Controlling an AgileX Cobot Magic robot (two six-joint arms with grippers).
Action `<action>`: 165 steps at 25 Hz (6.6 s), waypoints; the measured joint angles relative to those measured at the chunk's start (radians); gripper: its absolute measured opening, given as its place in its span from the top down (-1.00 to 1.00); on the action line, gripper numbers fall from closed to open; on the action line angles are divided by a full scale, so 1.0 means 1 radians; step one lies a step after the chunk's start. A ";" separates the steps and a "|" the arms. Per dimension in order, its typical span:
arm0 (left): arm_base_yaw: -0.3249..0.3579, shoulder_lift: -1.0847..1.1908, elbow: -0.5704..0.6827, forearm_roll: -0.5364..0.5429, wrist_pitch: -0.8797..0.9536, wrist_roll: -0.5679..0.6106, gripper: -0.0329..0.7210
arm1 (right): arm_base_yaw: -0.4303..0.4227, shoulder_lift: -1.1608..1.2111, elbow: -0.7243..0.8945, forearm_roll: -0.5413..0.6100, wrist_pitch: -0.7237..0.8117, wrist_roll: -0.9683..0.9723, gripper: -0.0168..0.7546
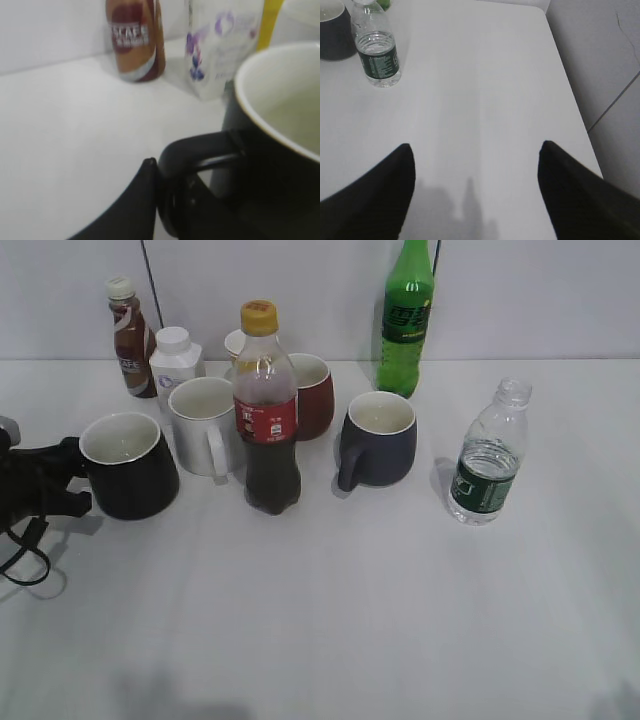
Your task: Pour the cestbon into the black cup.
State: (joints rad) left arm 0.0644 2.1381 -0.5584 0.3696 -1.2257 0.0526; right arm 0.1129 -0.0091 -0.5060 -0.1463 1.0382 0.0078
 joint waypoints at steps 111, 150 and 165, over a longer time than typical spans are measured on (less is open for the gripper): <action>-0.785 -0.621 -0.156 -0.213 1.057 -0.115 0.77 | 0.601 1.506 -0.107 0.595 -1.720 -1.876 -0.32; -0.371 -0.801 0.159 -0.354 0.525 -0.053 0.77 | 0.157 1.453 -0.045 -0.098 -1.607 0.083 -0.32; -0.087 -0.157 0.065 -0.378 0.104 -0.061 0.77 | 0.115 1.889 -0.059 0.081 -2.079 -0.020 -0.33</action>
State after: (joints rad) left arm -0.0227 1.9809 -0.4939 -0.0086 -1.1215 -0.0088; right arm 0.2281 1.8802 -0.5655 -0.0657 -1.0412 -0.0122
